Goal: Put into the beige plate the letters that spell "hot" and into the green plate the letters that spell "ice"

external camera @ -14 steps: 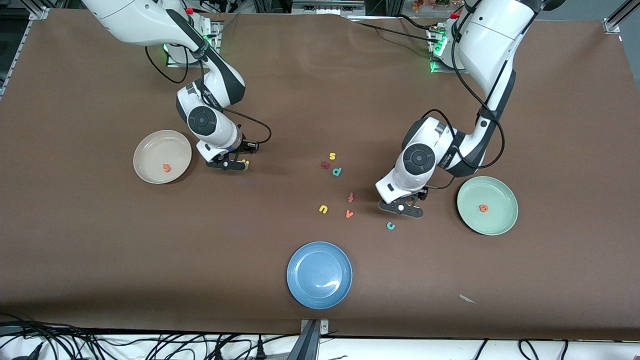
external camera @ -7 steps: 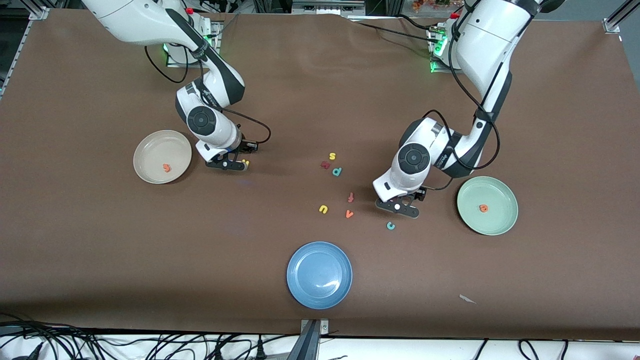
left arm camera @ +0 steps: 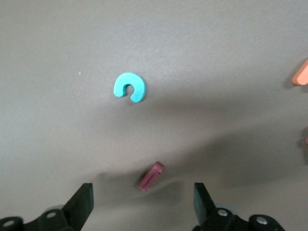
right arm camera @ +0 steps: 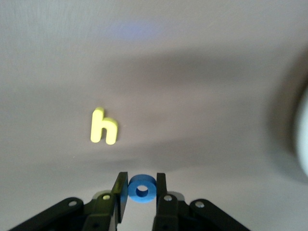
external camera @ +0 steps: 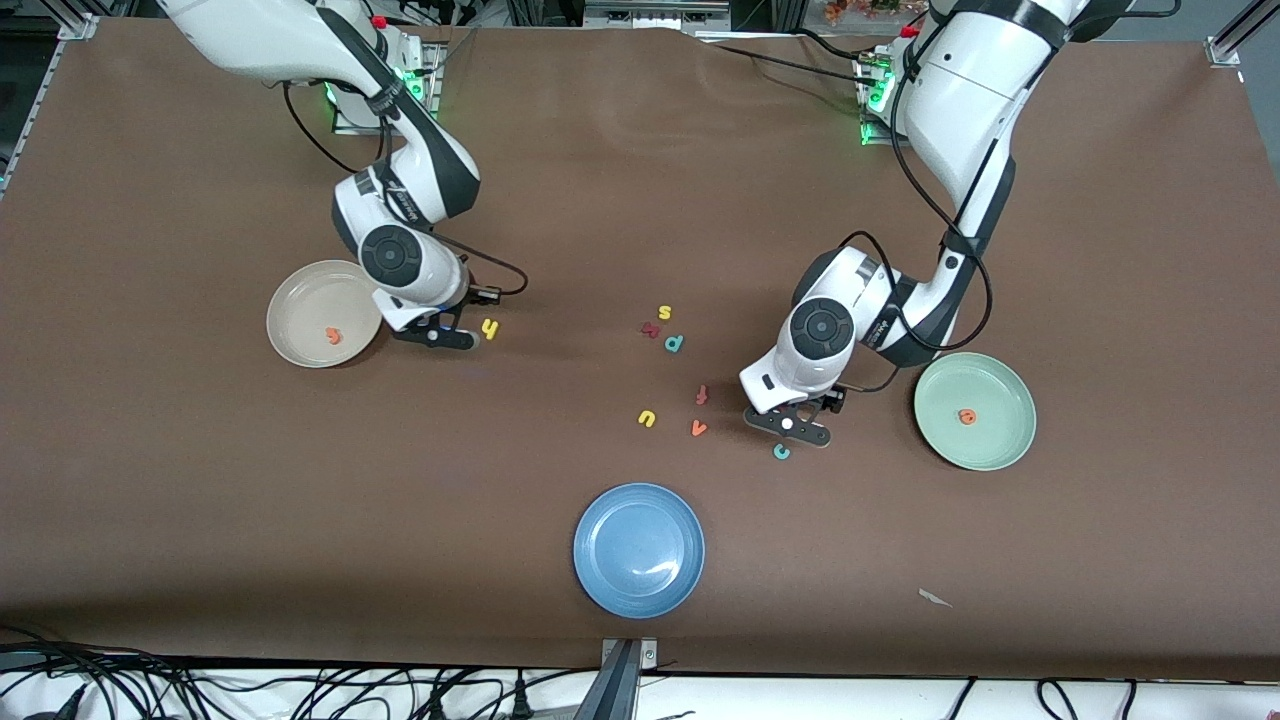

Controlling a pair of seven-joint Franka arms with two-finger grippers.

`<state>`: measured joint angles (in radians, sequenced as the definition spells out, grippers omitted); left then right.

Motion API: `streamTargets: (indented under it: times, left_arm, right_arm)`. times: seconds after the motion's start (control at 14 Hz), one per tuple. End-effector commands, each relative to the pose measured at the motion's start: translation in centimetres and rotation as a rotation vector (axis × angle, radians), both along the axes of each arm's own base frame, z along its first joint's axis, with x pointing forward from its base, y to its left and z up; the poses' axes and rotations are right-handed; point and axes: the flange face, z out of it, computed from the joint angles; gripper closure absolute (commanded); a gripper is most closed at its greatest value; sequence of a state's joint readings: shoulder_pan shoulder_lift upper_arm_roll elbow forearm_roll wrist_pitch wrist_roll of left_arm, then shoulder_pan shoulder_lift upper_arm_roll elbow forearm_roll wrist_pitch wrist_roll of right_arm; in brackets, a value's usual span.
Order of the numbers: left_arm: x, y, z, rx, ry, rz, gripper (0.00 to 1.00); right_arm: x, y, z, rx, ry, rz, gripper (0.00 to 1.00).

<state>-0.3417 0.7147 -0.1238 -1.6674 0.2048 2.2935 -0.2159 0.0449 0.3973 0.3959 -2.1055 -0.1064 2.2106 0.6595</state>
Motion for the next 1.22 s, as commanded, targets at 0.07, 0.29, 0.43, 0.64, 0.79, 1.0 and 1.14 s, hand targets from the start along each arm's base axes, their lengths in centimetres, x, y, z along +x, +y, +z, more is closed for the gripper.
streamTargets:
  times: [0.07, 0.29, 0.43, 0.64, 0.79, 1.0, 1.14]
  left_arm:
    - [0.7, -0.4, 0.4, 0.013, -0.009, -0.120, 0.04]
    - [0.5, -0.3, 0.3, 0.017, 0.007, -0.183, 0.09]
    - [0.3, -0.1, 0.0, 0.018, 0.019, -0.214, 0.03]
    - [0.1, 0.1, -0.4, 0.014, 0.036, -0.263, 0.01]
    - [0.1, 0.1, -0.5, 0.009, 0.040, -0.282, 0.01]
    - [0.0, 0.2, -0.9, 0.008, 0.050, -0.295, 0.01]
    - [-0.1, 0.2, -1.1, 0.005, 0.054, -0.289, 0.02]
  right_arm:
    - [3.2, -5.0, 3.6, -0.041, 0.025, 0.053, 0.87]
    - [5.2, -9.5, 4.2, -0.020, 0.038, 0.151, 0.87]
    - [6.1, -13.4, 2.9, -0.002, 0.054, 0.208, 0.87]
    - [6.5, -18.0, 0.1, 0.026, 0.086, 0.277, 0.87]
    - [6.6, -20.5, -1.4, 0.040, 0.096, 0.317, 0.86]
    - [6.6, -21.4, -1.8, 0.046, 0.095, 0.323, 0.26]
    - [6.9, -20.9, -0.6, 0.047, 0.079, 0.303, 0.01]
